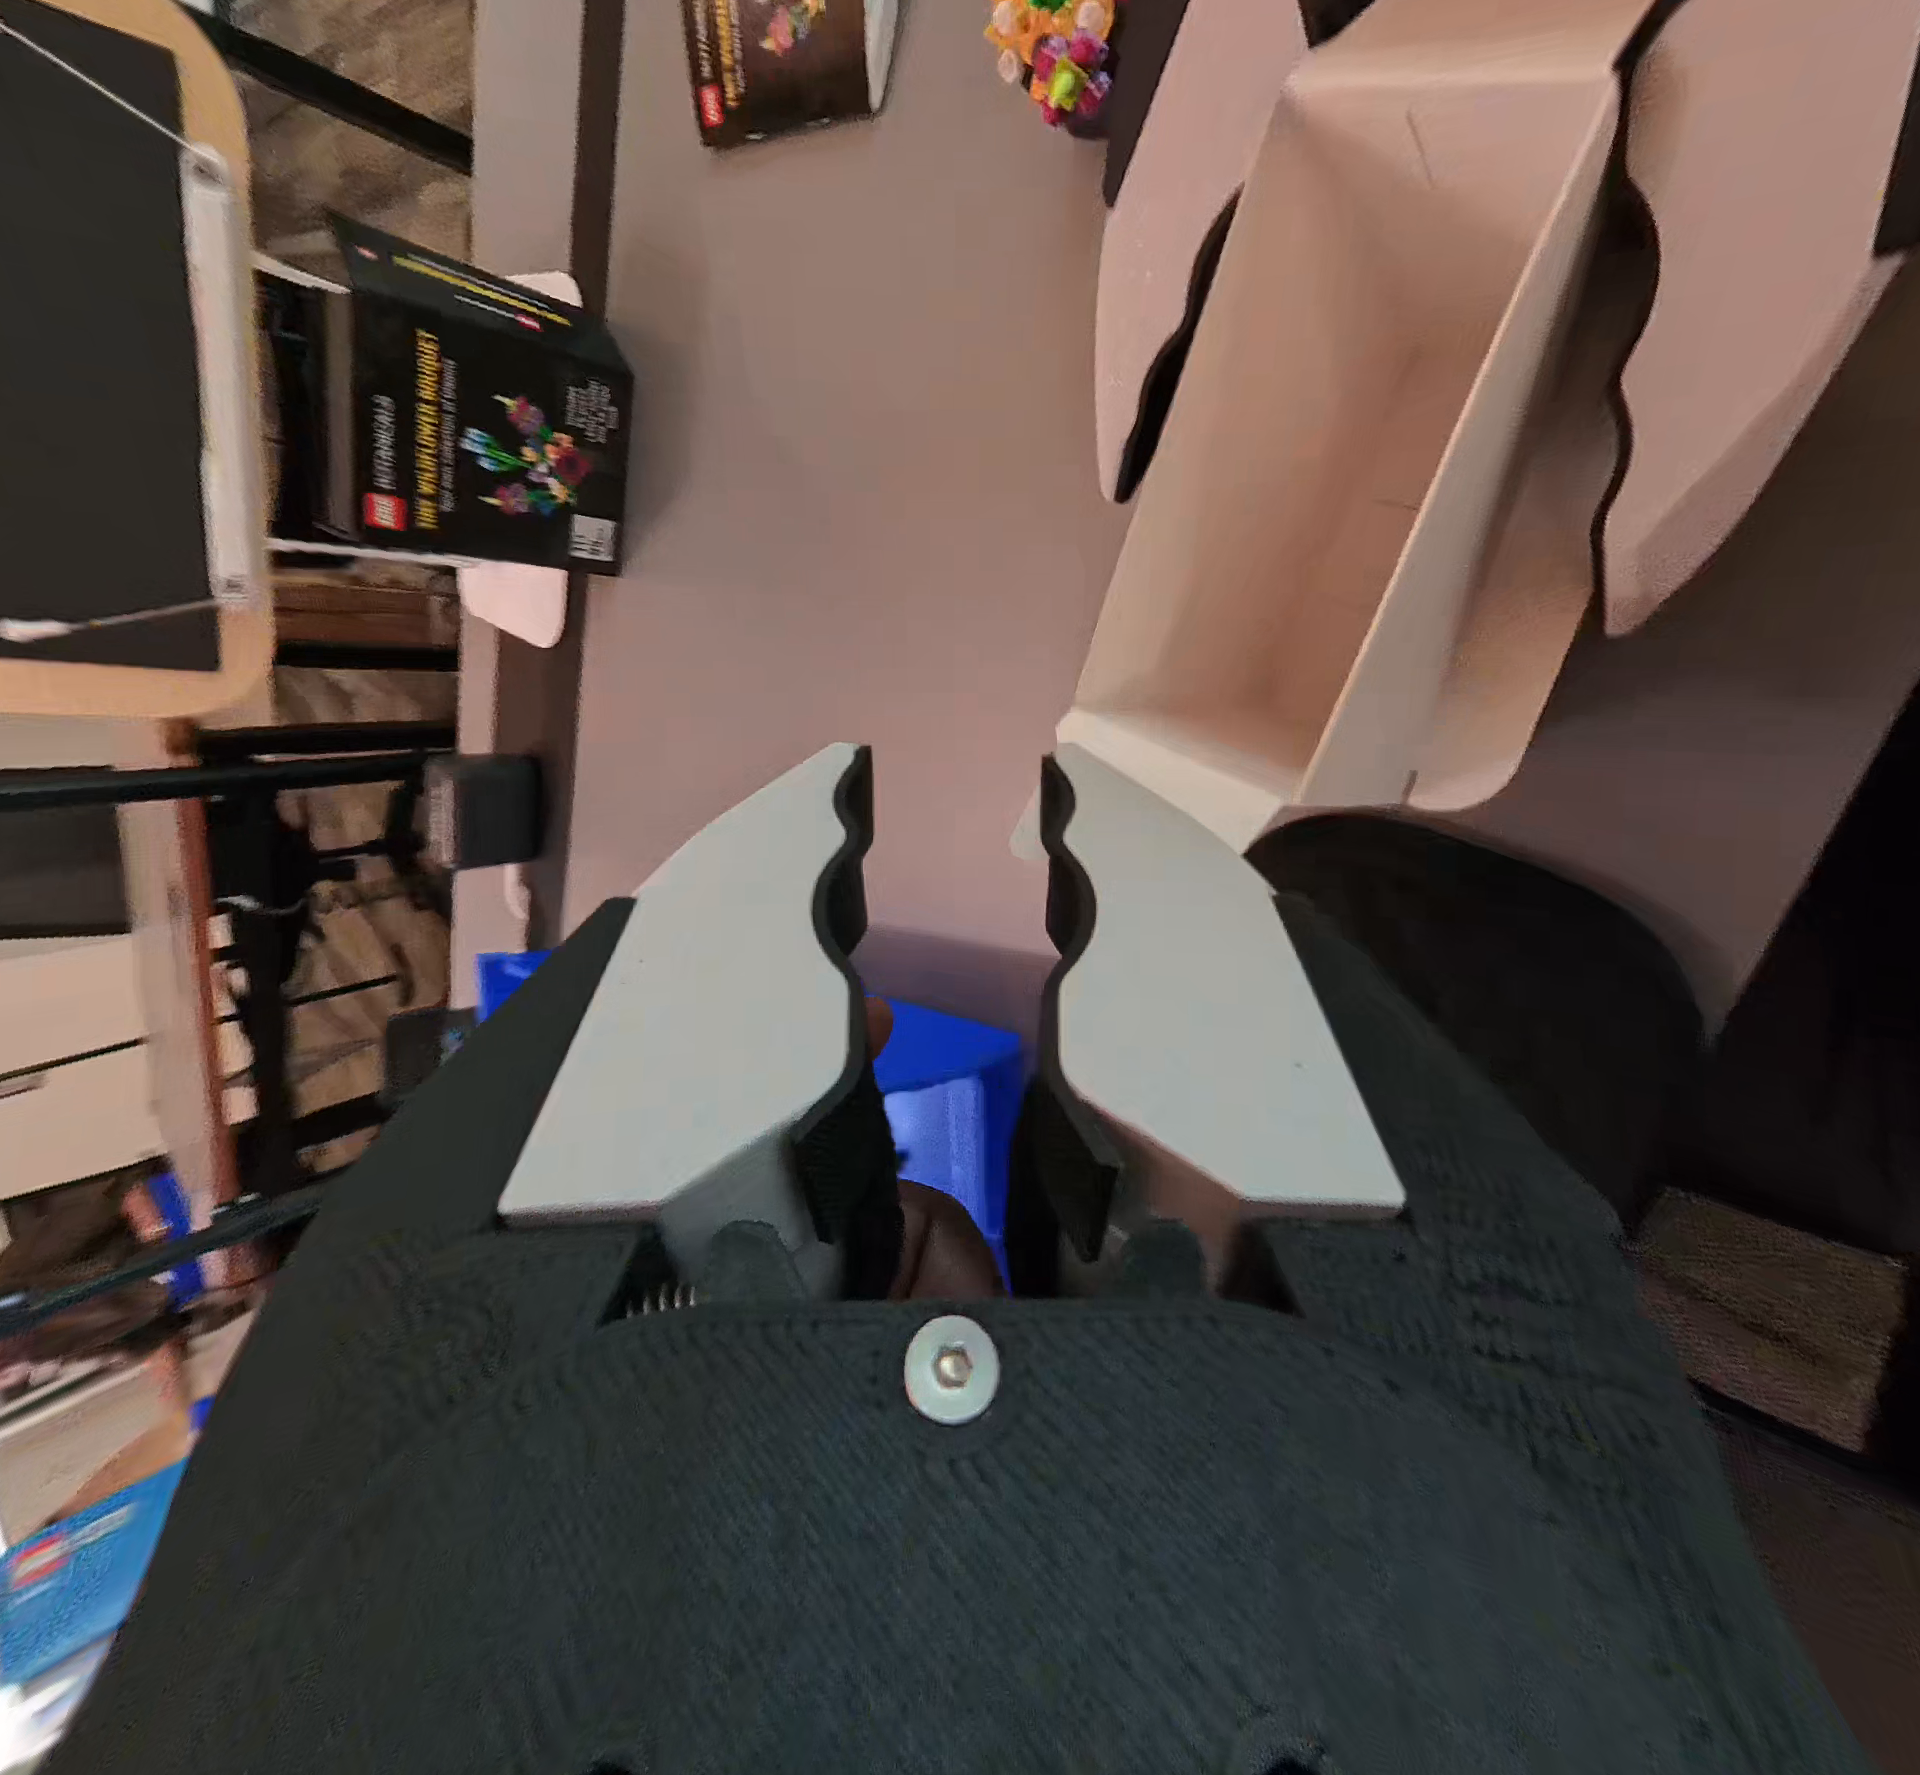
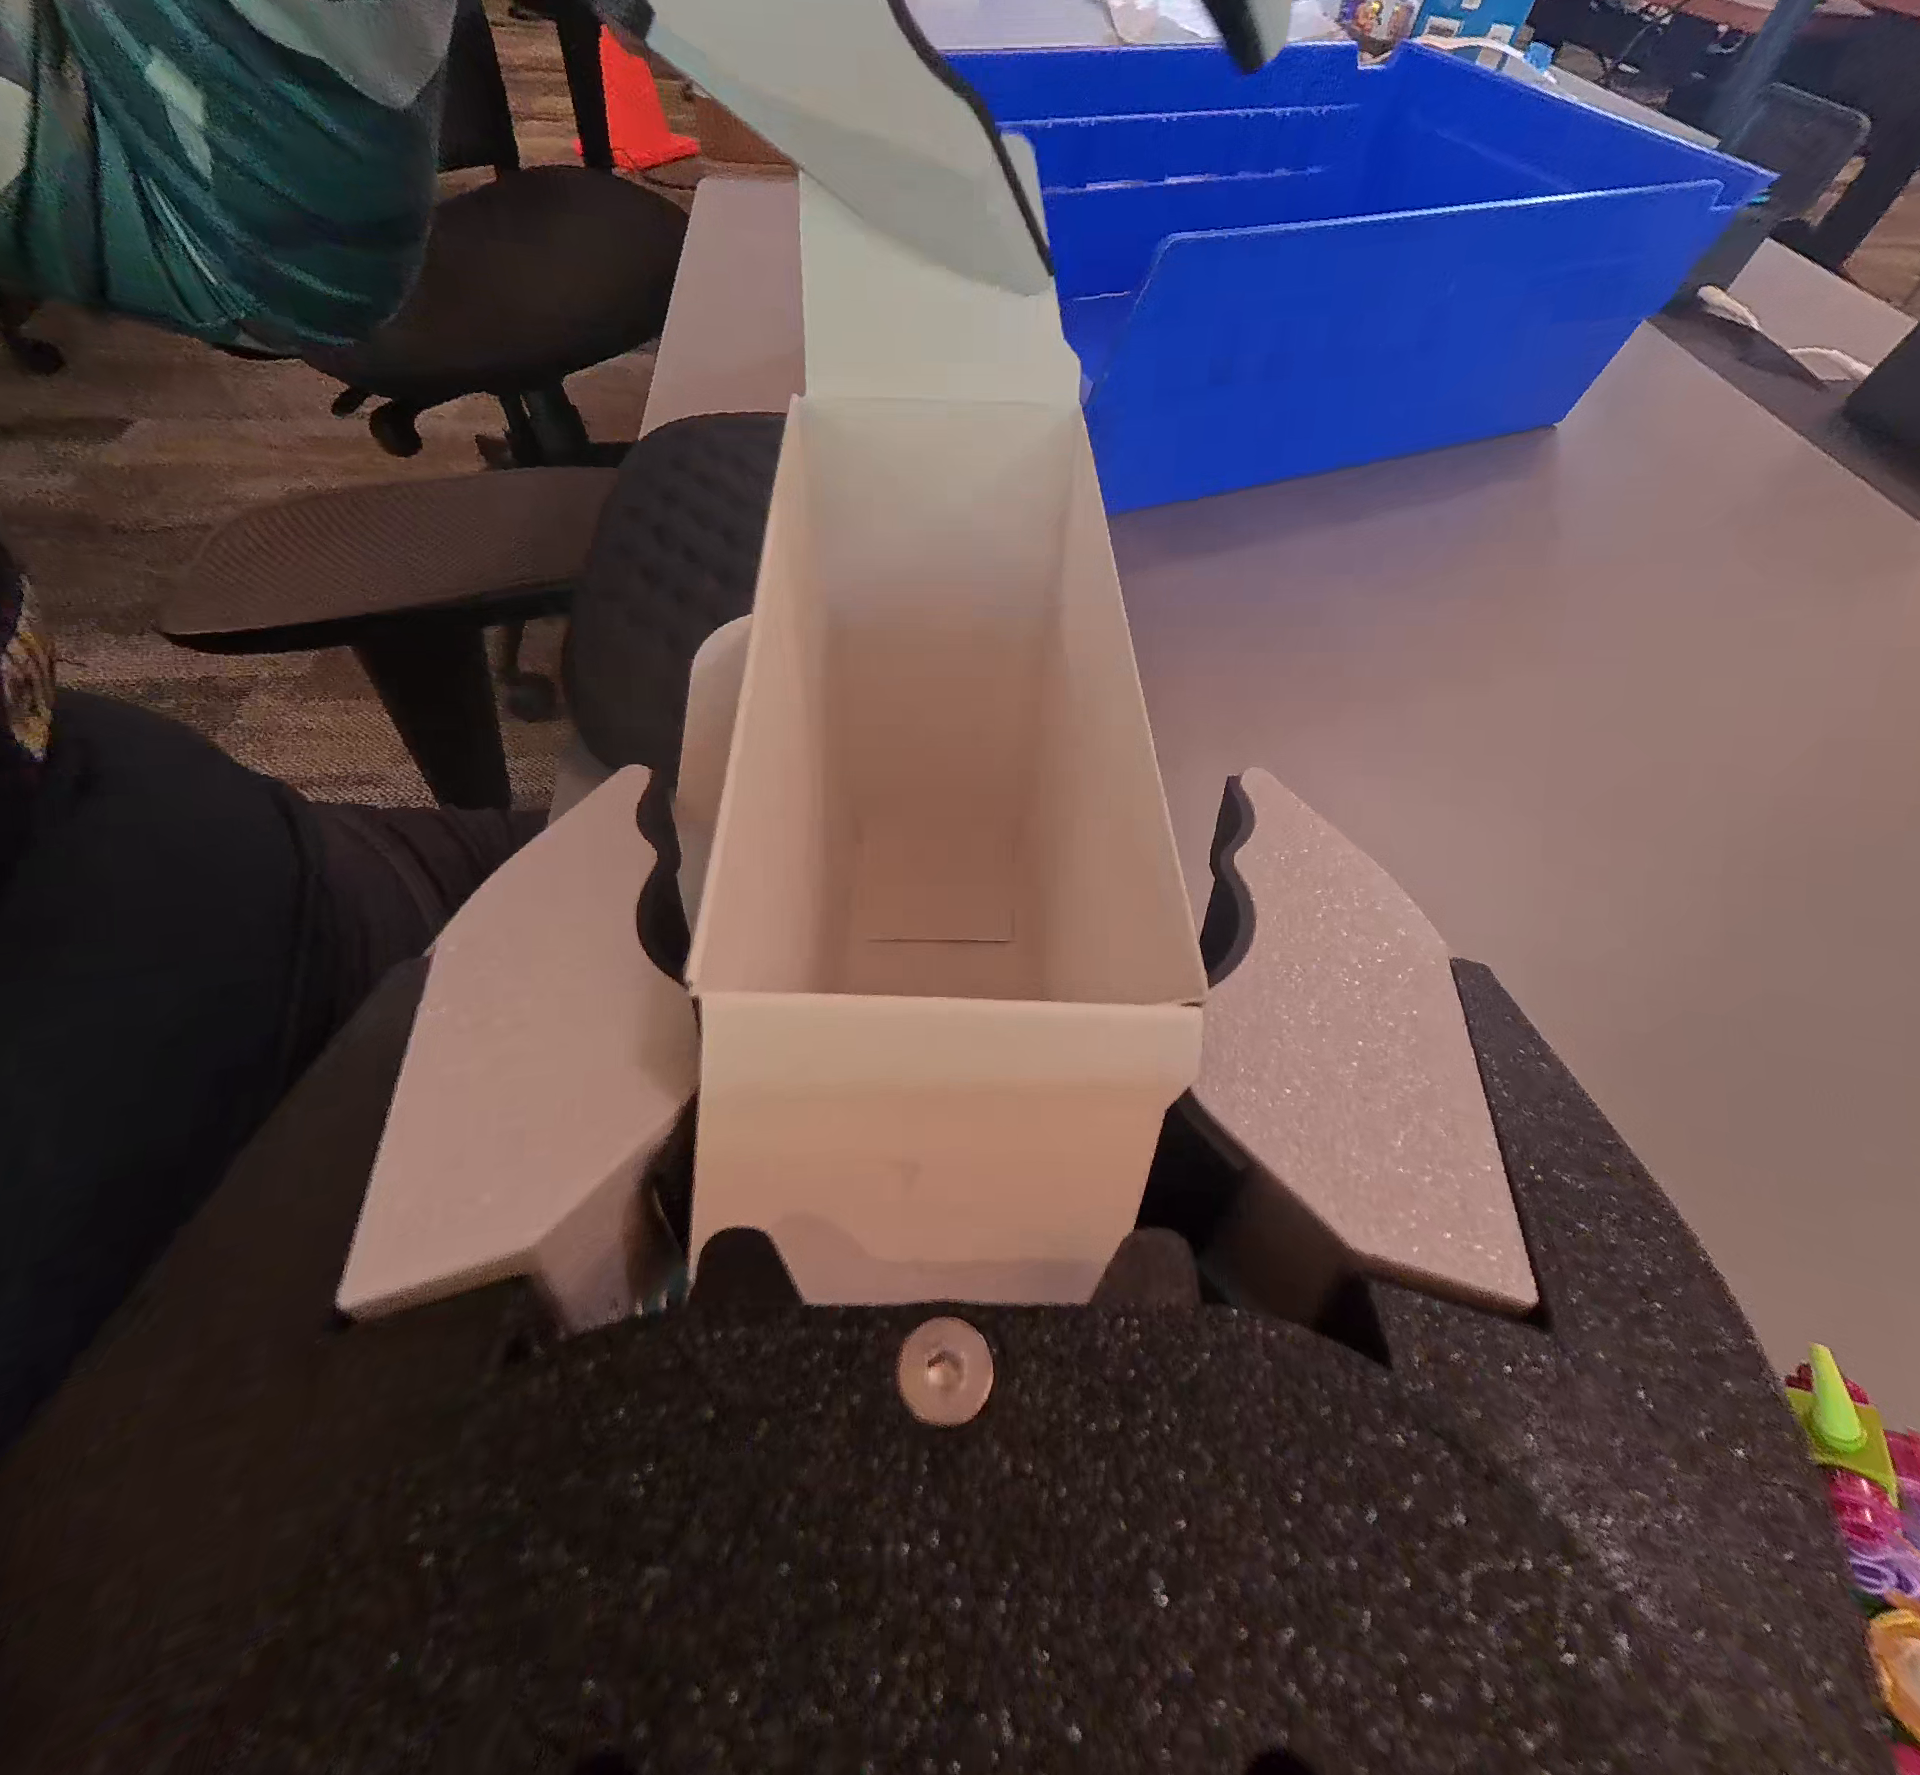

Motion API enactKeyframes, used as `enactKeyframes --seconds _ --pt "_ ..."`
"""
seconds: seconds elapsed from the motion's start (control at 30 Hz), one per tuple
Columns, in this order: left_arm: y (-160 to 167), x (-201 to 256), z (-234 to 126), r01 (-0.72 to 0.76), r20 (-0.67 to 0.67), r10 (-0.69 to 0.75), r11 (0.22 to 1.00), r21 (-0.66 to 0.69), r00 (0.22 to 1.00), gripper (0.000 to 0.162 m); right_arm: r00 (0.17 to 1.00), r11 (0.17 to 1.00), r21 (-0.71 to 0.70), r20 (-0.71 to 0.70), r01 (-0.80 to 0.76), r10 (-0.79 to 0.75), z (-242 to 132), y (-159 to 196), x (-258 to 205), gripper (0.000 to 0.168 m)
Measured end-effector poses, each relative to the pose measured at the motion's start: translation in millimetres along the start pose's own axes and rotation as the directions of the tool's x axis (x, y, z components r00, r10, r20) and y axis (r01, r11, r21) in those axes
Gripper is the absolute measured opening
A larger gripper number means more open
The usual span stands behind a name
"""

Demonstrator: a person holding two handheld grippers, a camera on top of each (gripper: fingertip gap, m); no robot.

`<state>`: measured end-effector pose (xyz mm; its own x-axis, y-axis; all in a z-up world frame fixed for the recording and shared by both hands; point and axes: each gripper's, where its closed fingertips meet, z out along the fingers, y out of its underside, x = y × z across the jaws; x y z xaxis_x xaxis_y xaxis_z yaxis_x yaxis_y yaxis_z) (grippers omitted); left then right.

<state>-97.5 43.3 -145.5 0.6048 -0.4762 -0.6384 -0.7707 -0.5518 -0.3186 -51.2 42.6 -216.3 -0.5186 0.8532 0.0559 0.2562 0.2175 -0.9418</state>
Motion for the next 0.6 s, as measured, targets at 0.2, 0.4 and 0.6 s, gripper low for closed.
enactKeyframes --seconds 0.2,0.4,0.6 --pt "34 8 16 0.092 -0.027 -0.092 0.996 -0.004 0.995 0.025 1.0 1.0 0.01 0.006 -0.007 0.007 0 0 0 0.099" --pt "22 23 34 0.262 -0.085 -0.251 0.949 0.173 0.964 0.022 1.0 1.0 0.019 0.004 -0.009 0.009 0 -1 1 0.099" --pt "8 27 43 0.427 -0.081 -0.424 0.851 0.305 0.902 0.001 1.0 0.999 0.04 0.003 -0.025 0.025 -1 -2 2 0.099"
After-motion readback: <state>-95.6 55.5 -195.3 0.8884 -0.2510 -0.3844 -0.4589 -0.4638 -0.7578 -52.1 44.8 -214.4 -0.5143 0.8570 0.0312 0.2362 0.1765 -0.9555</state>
